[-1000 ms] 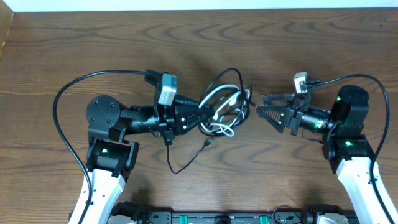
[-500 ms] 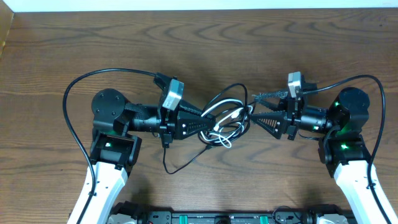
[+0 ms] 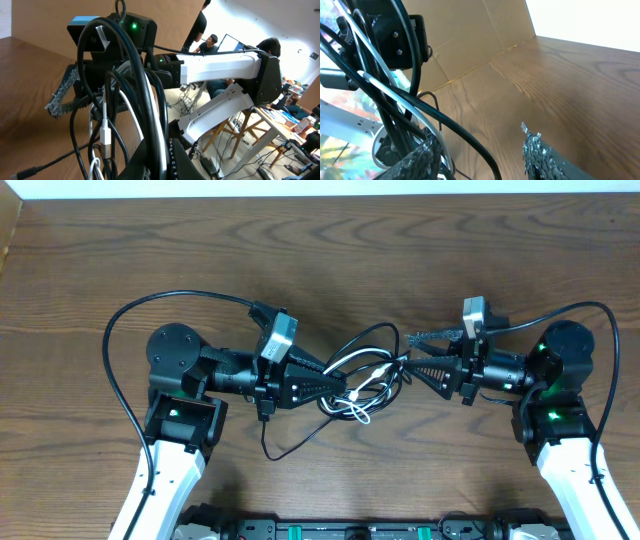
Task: Untangle cables
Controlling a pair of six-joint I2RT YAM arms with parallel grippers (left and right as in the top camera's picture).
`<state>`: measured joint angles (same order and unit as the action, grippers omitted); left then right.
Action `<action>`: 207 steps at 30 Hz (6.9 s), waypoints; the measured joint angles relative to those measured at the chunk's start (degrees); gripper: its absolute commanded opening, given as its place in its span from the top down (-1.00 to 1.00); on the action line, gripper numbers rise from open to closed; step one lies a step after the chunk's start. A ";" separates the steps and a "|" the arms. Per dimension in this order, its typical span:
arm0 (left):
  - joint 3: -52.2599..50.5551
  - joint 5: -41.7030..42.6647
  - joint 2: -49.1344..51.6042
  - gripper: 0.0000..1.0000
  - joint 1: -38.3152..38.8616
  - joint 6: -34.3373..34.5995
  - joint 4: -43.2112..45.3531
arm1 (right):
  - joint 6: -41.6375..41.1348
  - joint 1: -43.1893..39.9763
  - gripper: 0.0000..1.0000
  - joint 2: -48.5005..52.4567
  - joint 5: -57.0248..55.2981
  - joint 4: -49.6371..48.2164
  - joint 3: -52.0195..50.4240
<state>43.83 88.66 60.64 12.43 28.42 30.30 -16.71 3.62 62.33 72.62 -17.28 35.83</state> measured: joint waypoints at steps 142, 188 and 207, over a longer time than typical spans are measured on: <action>0.00 -0.20 0.00 0.85 0.00 0.04 2.75 | -8.55 2.73 -0.98 -0.22 -28.70 27.96 0.04; 0.00 0.00 0.00 0.85 -6.80 0.04 2.73 | -15.39 4.81 -0.99 -0.22 -33.29 54.80 0.07; 0.00 0.09 0.00 0.85 -11.63 0.02 2.91 | -22.14 6.47 -0.99 -0.24 -37.90 59.49 0.07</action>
<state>43.83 88.75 60.64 0.80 28.45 33.21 -38.85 10.09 62.08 34.72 42.22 35.90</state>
